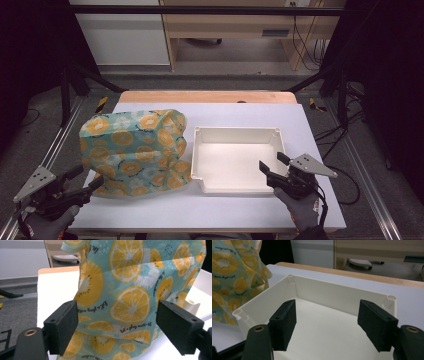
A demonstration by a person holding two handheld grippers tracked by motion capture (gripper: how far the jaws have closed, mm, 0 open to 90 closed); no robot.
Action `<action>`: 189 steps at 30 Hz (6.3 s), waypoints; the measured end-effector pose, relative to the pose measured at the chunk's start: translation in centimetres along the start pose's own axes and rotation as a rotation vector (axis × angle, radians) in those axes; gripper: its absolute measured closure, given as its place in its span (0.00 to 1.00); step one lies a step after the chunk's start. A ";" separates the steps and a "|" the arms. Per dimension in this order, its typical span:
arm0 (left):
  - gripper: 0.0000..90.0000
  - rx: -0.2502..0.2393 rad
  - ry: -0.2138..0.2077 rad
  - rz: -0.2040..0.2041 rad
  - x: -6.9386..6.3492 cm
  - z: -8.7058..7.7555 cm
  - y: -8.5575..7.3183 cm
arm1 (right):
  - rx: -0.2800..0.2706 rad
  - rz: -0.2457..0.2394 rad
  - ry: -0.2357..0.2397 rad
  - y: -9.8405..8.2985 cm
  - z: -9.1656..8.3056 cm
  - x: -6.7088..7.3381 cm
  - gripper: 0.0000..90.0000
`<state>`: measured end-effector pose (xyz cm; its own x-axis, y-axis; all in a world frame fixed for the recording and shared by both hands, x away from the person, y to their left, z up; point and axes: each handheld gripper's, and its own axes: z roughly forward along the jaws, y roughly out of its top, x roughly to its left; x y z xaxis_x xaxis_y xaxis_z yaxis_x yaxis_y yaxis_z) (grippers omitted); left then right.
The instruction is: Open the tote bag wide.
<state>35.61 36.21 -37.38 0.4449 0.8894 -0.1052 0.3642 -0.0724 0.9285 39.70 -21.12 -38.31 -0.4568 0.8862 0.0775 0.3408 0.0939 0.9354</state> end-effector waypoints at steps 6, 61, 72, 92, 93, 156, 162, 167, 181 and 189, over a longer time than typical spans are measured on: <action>0.20 -0.009 0.003 0.007 -0.1 -0.3 0.4 | -0.003 -0.014 0.024 0.7 0.8 1.0 0.35; 0.30 -0.093 0.023 0.018 0.0 -0.2 5.8 | -0.064 -0.073 0.261 6.9 6.5 11.0 0.40; 0.37 -0.079 0.034 0.024 0.1 0.2 5.9 | -0.060 -0.077 0.308 7.5 7.9 13.2 0.43; 0.52 -0.054 0.029 0.026 0.4 0.7 5.2 | -0.007 -0.110 0.359 7.9 11.5 17.3 0.55; 0.53 -0.051 0.030 0.025 0.4 0.7 5.2 | -0.001 -0.116 0.355 7.9 11.9 17.6 0.58; 1.00 0.010 0.026 -0.004 -0.1 -0.4 1.6 | -0.012 -0.118 0.471 7.8 10.6 19.0 0.69; 1.00 0.015 0.025 -0.003 0.0 -0.4 1.6 | -0.062 -0.112 0.382 9.0 12.0 18.8 0.55; 1.00 0.018 0.025 -0.003 0.0 -0.3 1.6 | 0.006 -0.107 0.359 8.4 13.9 18.6 0.61; 0.99 0.008 0.036 -0.007 0.0 -0.5 1.8 | -0.010 -0.128 0.424 8.1 10.8 18.1 1.00; 0.72 -0.043 0.088 0.007 -0.4 -1.1 3.8 | 0.025 -0.142 0.446 6.5 10.2 18.3 1.00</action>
<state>35.88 36.09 -33.45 0.3736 0.9251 -0.0686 0.3249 -0.0613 0.9438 41.99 0.33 -34.32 -0.8068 0.5831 0.0953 0.2667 0.2155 0.9394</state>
